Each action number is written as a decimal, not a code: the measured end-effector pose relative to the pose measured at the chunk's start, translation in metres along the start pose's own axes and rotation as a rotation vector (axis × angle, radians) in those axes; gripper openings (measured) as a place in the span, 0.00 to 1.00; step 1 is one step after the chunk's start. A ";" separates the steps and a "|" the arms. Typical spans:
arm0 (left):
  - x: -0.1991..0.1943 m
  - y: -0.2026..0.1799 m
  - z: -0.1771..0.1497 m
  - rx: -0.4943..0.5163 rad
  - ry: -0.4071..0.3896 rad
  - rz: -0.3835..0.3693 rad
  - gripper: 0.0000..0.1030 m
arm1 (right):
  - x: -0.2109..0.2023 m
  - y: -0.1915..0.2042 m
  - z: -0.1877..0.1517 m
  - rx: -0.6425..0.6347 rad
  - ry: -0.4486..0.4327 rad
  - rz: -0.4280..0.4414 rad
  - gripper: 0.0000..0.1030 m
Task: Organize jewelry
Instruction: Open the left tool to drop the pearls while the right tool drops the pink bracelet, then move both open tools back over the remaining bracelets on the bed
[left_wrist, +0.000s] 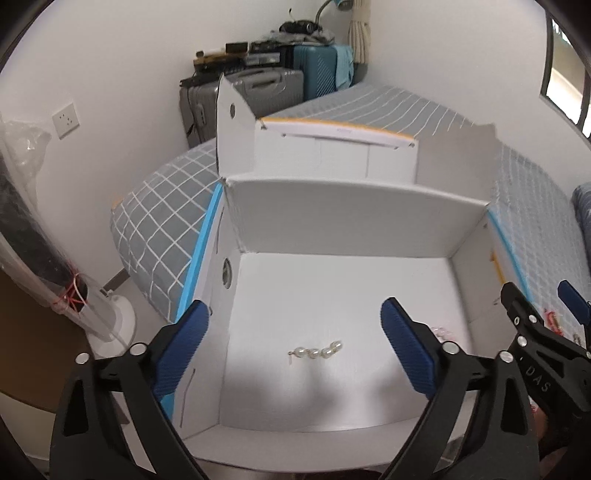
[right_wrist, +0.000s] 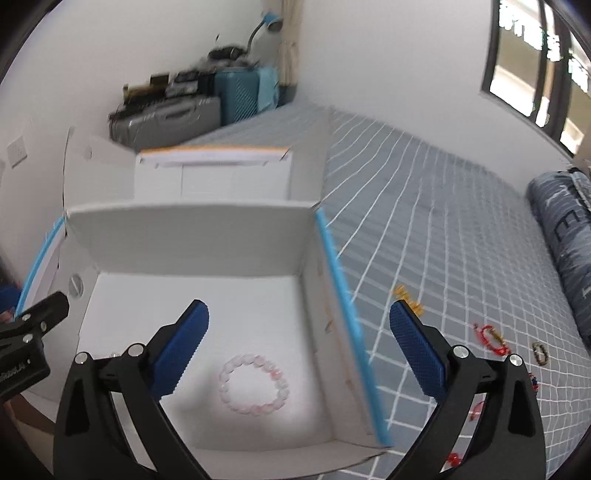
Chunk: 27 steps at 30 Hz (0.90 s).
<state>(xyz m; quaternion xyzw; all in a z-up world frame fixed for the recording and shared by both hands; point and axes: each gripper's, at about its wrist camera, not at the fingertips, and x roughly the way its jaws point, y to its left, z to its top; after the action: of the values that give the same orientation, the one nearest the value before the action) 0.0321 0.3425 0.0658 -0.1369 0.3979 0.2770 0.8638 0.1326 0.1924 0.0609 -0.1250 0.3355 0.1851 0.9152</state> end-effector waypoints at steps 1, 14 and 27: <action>-0.003 -0.003 -0.001 0.002 -0.011 -0.013 0.93 | -0.005 -0.005 0.000 0.005 -0.016 -0.007 0.92; -0.056 -0.093 -0.026 0.144 -0.114 -0.150 0.95 | -0.032 -0.125 -0.017 0.083 -0.081 -0.189 0.93; -0.074 -0.247 -0.091 0.365 -0.108 -0.353 0.95 | -0.040 -0.282 -0.089 0.215 -0.012 -0.363 0.93</action>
<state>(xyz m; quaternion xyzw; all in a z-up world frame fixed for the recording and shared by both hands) 0.0821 0.0734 0.0673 -0.0312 0.3647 0.0522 0.9291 0.1733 -0.1032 0.0510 -0.0839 0.3196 -0.0188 0.9436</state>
